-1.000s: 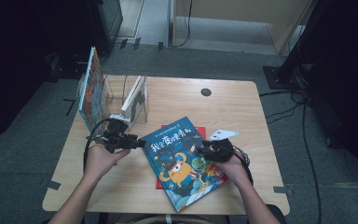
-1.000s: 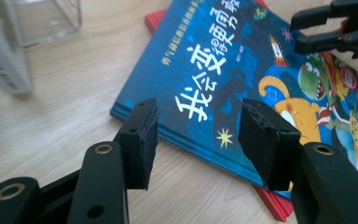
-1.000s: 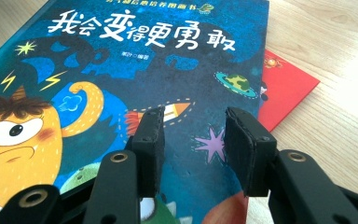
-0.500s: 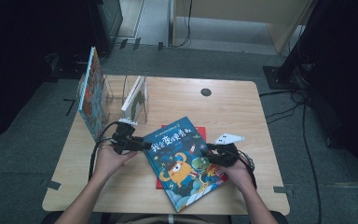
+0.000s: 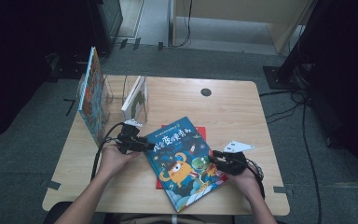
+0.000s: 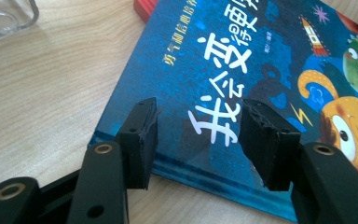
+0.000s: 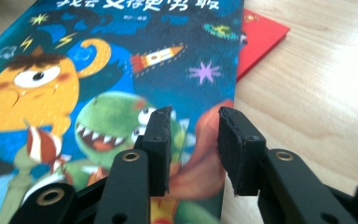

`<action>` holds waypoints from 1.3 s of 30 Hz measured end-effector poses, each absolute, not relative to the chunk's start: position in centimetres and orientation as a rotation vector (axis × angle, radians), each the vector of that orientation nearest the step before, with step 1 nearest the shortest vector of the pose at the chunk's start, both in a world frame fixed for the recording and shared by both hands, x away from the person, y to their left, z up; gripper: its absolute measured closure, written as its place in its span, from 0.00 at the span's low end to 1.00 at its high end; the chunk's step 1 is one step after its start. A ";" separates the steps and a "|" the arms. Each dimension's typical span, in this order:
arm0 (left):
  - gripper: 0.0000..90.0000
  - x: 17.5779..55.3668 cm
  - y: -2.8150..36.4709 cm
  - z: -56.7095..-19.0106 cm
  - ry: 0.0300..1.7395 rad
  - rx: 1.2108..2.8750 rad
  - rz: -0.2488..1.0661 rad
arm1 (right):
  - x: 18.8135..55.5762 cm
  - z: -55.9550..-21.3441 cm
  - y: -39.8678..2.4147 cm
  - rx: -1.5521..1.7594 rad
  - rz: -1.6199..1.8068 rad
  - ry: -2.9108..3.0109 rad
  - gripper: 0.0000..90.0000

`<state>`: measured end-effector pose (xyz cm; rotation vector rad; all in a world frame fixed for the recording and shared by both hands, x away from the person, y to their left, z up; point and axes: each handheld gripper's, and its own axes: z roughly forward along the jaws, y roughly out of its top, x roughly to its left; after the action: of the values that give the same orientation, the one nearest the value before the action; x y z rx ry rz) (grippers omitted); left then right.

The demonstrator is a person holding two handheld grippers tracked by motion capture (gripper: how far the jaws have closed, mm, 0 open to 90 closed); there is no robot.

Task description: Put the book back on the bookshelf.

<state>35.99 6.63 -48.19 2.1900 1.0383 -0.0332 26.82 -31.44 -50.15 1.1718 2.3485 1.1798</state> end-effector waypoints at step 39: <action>0.45 37.5 8.1 -48.9 1.030 2.190 0.079 | 18.8 -50.3 -34.2 1.213 1.192 2.353 0.97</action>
<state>37.51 8.07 -48.88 2.1904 1.0295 0.0786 18.82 -34.19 -50.35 1.2133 2.3530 1.1919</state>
